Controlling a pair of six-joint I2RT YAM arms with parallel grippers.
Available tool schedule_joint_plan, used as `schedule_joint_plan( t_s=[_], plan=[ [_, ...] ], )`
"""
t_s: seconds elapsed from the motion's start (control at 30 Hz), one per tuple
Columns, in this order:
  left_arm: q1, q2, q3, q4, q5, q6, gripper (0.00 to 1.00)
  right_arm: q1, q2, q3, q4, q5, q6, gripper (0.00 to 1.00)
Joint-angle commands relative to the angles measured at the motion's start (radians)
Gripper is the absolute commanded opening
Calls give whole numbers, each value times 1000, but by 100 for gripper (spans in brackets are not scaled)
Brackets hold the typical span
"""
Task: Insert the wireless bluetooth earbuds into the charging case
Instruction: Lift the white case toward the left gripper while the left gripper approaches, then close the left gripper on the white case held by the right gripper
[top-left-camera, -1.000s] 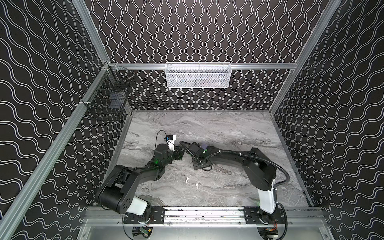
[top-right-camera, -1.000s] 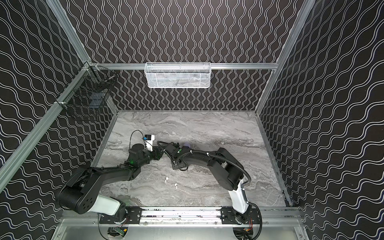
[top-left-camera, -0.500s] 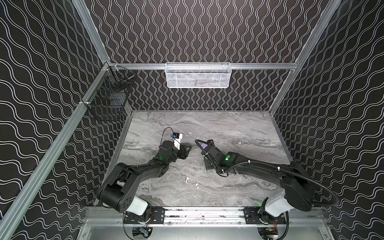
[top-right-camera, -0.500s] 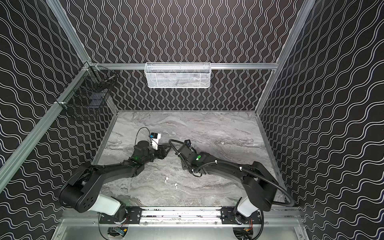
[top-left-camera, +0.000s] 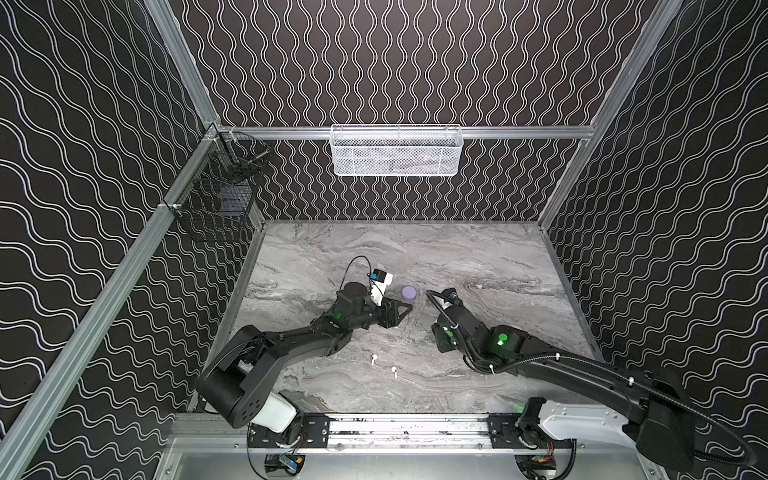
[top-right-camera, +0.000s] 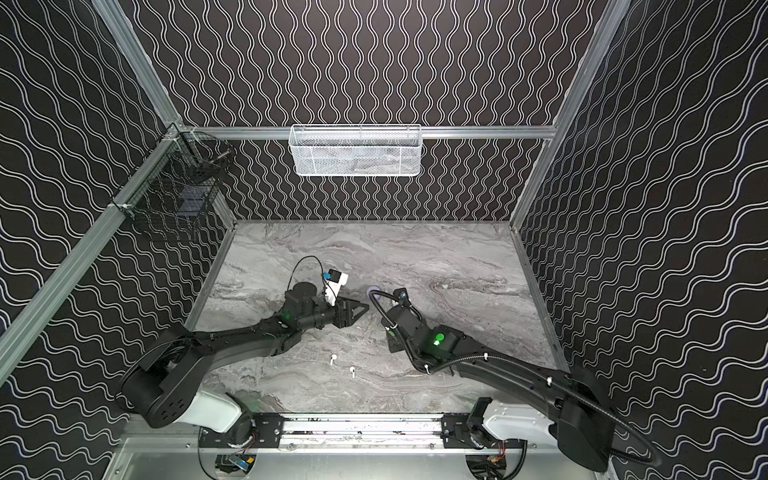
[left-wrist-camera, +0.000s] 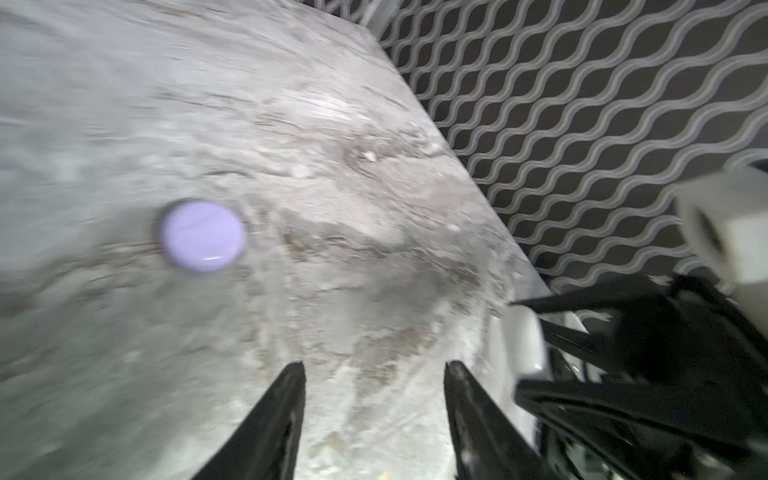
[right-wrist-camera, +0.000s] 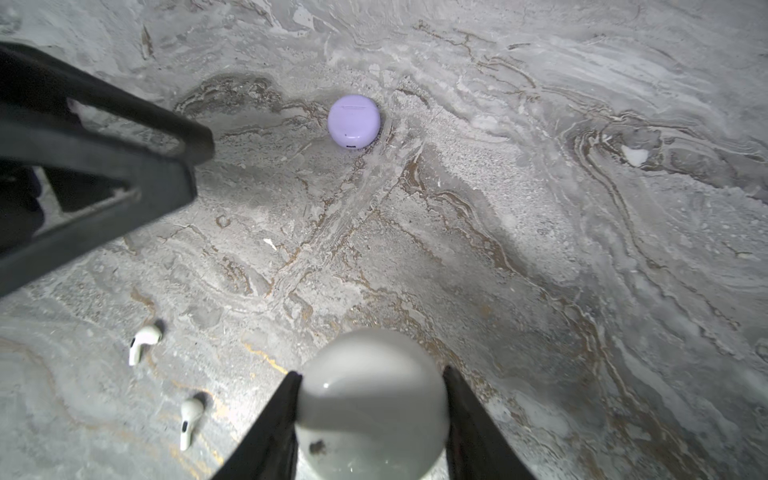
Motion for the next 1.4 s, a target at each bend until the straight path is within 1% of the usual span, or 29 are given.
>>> schedule_joint_plan(
  t_s=[0.0, 0.13, 0.27, 0.47, 0.6, 0.67, 0.83, 1.0, 1.1, 1.37],
  plan=[
    [-31, -16, 33, -83, 63, -42, 58, 3, -38, -16, 2, -28, -6, 29],
    [-60, -18, 73, -161, 150, -96, 60, 11, -65, -22, -4, -52, -4, 29],
    [-101, -4, 122, -266, 209, -89, 60, 28, -88, -26, 4, -66, -28, 28],
    [-113, -14, 120, -245, 278, -156, 59, 50, -110, -39, 30, -93, -78, 27],
    [-115, -30, 165, -362, 291, -109, 59, 62, -119, -40, 36, -92, -92, 27],
    [-115, -39, 179, -391, 307, -98, 59, 66, -120, -38, 35, -88, -97, 27],
    [-116, -28, 202, -414, 371, -97, 56, 70, -129, -39, 36, -91, -108, 26],
    [-116, -22, 222, -473, 381, -56, 55, 75, -137, -35, 46, -112, -132, 26],
    [-116, -17, 225, -471, 407, -62, 54, 81, -142, -39, 61, -126, -150, 26],
    [-116, 7, 242, -523, 461, -33, 51, 99, -146, -39, 98, -146, -179, 26]
  ],
)
